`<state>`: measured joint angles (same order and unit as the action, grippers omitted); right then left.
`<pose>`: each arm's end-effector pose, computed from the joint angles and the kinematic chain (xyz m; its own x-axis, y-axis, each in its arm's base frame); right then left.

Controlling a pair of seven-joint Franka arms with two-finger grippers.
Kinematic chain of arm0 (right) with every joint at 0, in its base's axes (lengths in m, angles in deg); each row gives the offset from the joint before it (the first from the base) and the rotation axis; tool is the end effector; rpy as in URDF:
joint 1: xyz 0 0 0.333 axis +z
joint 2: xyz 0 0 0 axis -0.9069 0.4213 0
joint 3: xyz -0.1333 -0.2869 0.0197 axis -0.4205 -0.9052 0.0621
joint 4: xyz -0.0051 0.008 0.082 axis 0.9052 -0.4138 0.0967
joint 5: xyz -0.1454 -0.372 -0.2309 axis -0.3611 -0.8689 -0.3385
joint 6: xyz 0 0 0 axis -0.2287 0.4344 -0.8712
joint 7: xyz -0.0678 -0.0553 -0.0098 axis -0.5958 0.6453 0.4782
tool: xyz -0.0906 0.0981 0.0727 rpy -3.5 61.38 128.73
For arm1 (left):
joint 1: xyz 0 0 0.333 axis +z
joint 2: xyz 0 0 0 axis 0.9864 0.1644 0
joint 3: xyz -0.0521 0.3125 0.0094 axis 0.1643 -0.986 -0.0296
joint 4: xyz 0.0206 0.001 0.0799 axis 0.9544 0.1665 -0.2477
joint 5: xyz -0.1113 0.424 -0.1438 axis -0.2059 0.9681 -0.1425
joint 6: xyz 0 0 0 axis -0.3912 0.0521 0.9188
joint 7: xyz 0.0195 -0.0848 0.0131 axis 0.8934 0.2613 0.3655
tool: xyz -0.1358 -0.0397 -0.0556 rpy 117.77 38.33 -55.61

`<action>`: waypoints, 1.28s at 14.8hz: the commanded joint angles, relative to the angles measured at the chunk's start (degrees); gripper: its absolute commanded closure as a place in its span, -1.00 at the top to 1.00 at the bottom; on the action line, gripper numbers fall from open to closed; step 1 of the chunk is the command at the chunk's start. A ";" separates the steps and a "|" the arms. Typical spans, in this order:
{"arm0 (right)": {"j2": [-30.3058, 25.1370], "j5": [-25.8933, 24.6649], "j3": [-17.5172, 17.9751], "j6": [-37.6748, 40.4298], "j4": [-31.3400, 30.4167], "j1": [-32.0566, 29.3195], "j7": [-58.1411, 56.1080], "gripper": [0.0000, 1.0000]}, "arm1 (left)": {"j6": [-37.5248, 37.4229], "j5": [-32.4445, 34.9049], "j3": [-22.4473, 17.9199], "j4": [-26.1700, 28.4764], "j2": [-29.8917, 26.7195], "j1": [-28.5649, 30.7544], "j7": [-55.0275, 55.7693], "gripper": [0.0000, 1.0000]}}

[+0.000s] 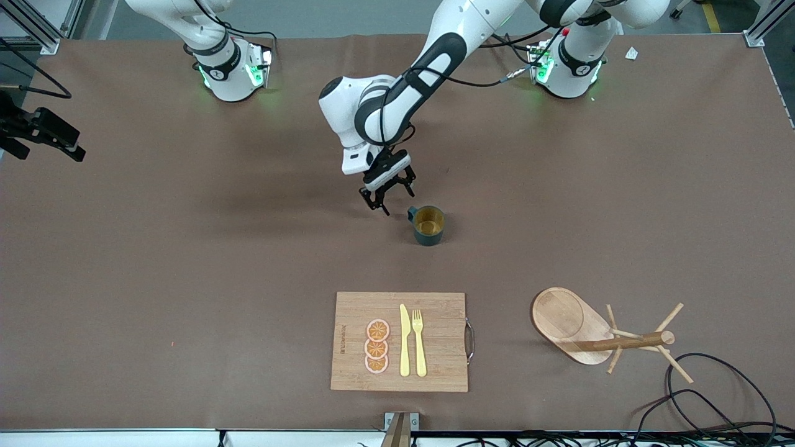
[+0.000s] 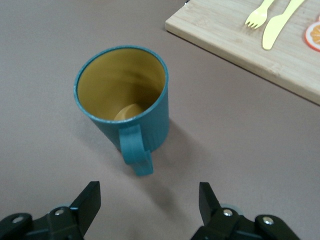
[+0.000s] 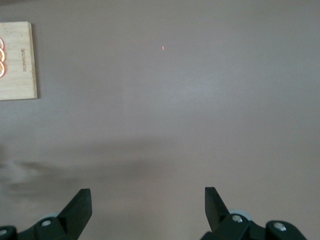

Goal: Pass cup and hang on rack
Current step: 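Lower the left gripper over the teal mug's handle, then close the left gripper on the mug handle and lift the mug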

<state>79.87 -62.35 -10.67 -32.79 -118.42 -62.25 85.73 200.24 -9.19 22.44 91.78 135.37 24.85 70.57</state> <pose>0.5949 -0.0272 0.6066 0.9960 -0.0586 0.0677 -0.0584 -0.9983 -0.0037 0.4112 -0.6338 0.1197 0.6596 0.4717 0.5852 0.6093 -0.7914 -0.0489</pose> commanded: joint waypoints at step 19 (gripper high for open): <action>1.57 -2.36 -0.16 3.87 6.99 1.12 -1.27 1.00 | -3.98 1.57 -0.44 -1.15 2.51 0.06 0.45 0.57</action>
<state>80.44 -63.18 -10.85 -30.73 -113.16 -61.33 85.14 197.32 -8.93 22.18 91.73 137.35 24.99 70.57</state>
